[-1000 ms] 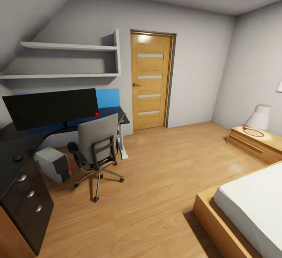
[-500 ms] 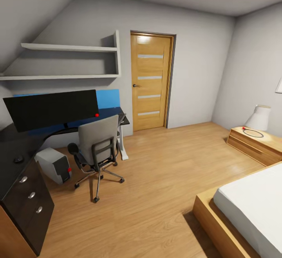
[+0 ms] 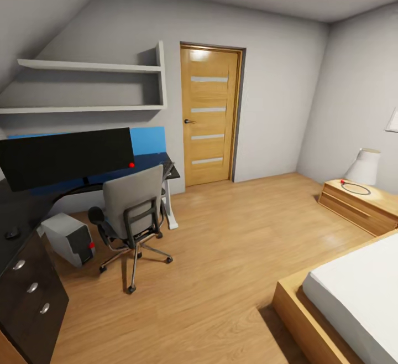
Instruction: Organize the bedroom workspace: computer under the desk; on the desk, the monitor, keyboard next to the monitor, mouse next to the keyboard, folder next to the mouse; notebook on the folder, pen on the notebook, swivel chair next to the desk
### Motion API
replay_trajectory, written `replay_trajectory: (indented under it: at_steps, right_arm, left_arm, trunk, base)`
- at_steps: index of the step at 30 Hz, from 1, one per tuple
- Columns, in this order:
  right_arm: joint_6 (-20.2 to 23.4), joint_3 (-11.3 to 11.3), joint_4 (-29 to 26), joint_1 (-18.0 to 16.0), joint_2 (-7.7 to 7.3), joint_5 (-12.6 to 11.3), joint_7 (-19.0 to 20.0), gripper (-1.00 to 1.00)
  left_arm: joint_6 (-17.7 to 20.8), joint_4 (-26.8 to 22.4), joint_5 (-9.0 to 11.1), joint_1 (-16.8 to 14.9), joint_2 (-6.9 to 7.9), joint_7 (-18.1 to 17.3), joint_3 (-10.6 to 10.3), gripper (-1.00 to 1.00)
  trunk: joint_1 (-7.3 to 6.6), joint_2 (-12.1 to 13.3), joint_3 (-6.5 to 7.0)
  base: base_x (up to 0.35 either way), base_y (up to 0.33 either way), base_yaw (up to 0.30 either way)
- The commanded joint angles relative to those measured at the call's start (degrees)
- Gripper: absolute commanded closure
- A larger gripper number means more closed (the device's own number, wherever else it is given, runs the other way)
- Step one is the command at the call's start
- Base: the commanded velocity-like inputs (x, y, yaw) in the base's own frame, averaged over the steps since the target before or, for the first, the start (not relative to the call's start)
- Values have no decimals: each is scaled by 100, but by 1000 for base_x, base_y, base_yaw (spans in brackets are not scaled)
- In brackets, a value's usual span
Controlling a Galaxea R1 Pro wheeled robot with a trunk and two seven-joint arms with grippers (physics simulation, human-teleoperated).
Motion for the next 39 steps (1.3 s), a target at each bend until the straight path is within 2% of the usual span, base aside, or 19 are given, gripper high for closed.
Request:
replay_trajectory:
  at_steps: [1, 8, 39]
  right_arm:
    - [-18, -11, 4, -5, 6, 1, -1, -100]
    - [-20, -3, 5, -5, 12, 9, 3, -100]
    - [-20, -2, 4, -5, 5, 10, 4, -100]
  left_arm:
    - [-14, 1, 14, -1, -2, 5, 4, -100]
    - [-21, 6, 14, -1, -2, 5, 4, -100]
    - [-28, 8, 14, -1, -3, 5, 12, -100]
  trunk:
    - [4, -4, -6]
    - [4, -4, -25]
    - [4, -4, -57]
  base:
    - [314, 2, -224]
    - [318, 11, -170]
    - [319, 55, -11]
